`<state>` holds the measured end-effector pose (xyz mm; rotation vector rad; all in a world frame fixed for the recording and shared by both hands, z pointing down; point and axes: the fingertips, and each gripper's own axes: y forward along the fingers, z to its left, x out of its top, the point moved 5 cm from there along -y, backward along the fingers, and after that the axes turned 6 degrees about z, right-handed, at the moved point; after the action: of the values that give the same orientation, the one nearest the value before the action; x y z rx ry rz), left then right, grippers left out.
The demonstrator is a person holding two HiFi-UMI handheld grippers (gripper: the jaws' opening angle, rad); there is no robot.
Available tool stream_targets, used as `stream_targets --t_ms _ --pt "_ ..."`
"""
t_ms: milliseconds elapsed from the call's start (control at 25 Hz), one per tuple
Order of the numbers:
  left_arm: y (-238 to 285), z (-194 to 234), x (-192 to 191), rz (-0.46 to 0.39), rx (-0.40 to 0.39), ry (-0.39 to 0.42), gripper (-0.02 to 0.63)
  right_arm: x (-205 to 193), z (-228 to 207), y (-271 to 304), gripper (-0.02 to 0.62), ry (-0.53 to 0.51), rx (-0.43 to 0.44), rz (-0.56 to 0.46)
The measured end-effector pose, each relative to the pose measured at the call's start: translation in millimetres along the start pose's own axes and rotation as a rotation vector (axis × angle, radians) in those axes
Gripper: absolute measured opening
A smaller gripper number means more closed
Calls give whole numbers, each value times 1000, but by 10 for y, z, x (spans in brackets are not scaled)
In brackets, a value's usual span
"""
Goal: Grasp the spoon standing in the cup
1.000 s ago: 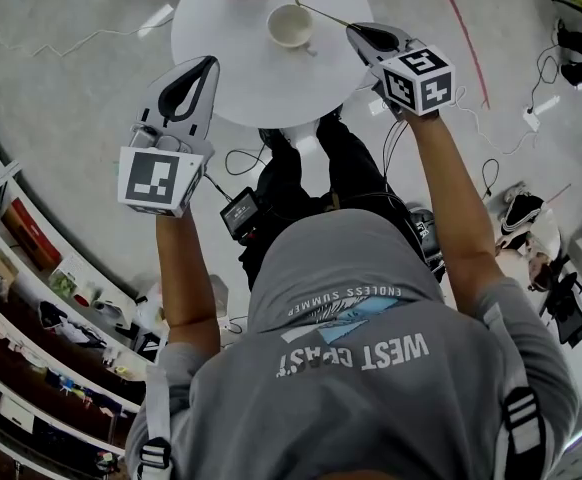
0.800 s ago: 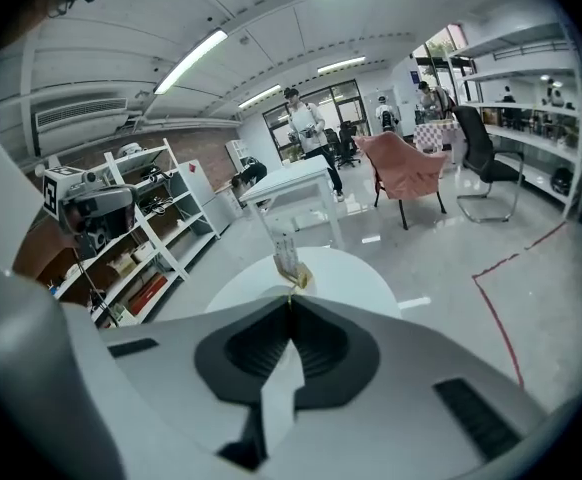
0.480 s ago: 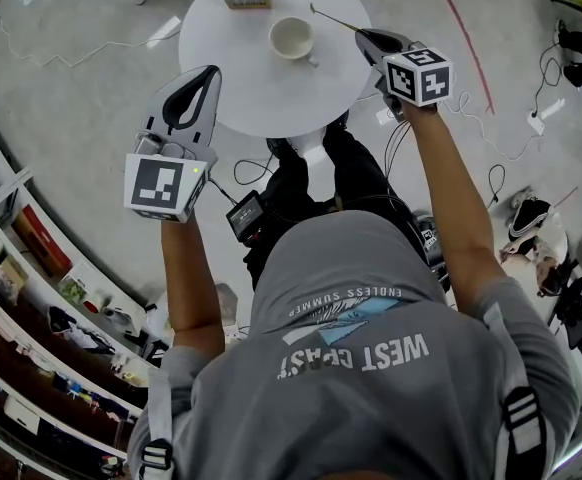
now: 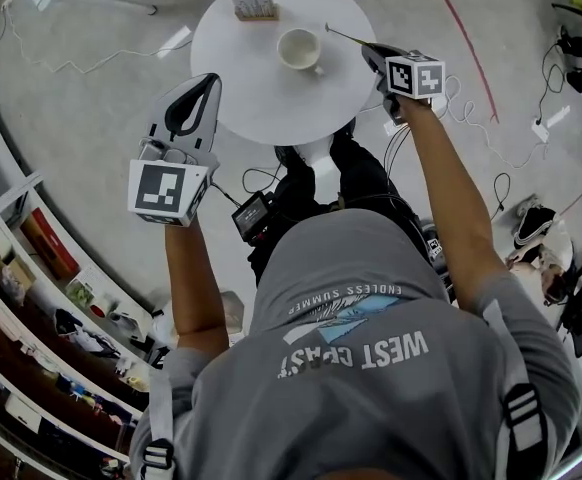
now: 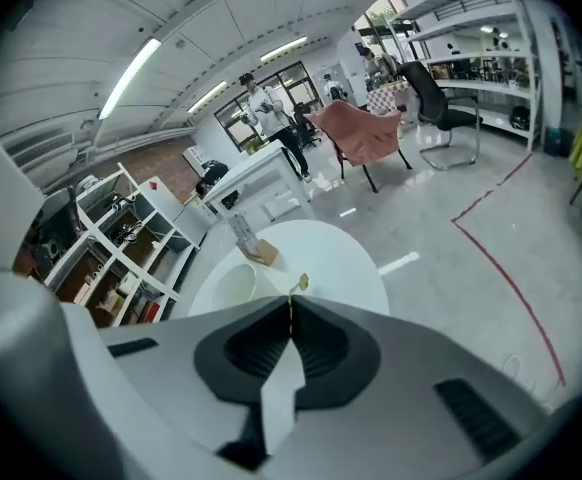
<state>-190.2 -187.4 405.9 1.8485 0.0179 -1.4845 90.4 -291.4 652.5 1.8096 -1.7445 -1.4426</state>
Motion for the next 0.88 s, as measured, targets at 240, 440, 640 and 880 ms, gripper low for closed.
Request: stream_targets --t_ms 240,440,640,880 --pt "-68 40 -13 1 18 10 5 -72 -138 116 6 45 -43 43" --pt "-114 81 3 -5 28 10 5 -42 -186 189 7 40 -88 72" --pt "-188 117 19 -15 42 15 5 -24 -192 198 22 -20 -150 117" --pt "-276 138 25 -28 57 19 5 28 -162 169 61 -45 -151 107"
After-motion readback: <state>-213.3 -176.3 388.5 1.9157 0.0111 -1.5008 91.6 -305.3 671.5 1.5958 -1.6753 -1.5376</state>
